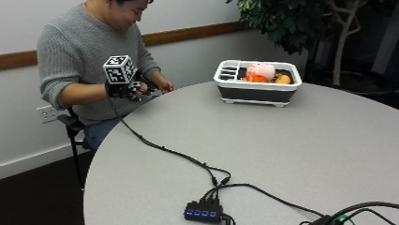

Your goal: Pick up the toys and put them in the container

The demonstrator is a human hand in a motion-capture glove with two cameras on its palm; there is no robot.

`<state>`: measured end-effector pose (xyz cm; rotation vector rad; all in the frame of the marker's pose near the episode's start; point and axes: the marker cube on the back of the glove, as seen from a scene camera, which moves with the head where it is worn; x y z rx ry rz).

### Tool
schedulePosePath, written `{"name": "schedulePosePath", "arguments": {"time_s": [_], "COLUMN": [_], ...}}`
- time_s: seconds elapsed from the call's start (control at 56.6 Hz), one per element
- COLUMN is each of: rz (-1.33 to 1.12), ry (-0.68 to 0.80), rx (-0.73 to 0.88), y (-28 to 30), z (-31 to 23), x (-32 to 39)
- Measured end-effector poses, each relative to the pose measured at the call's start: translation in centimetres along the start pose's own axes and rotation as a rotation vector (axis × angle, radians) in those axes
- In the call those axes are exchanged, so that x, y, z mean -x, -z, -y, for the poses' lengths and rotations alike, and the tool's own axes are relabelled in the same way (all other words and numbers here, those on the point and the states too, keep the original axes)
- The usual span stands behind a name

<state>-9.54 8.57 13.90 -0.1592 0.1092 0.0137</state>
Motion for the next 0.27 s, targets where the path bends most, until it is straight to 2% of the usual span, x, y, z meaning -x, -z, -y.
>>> {"name": "schedulePosePath", "arguments": {"time_s": [0.265], "rz": [-0.004], "ry": [-0.054], "rx": [-0.014], "y": [0.12], "z": [0.62], "x": [-1.05]}}
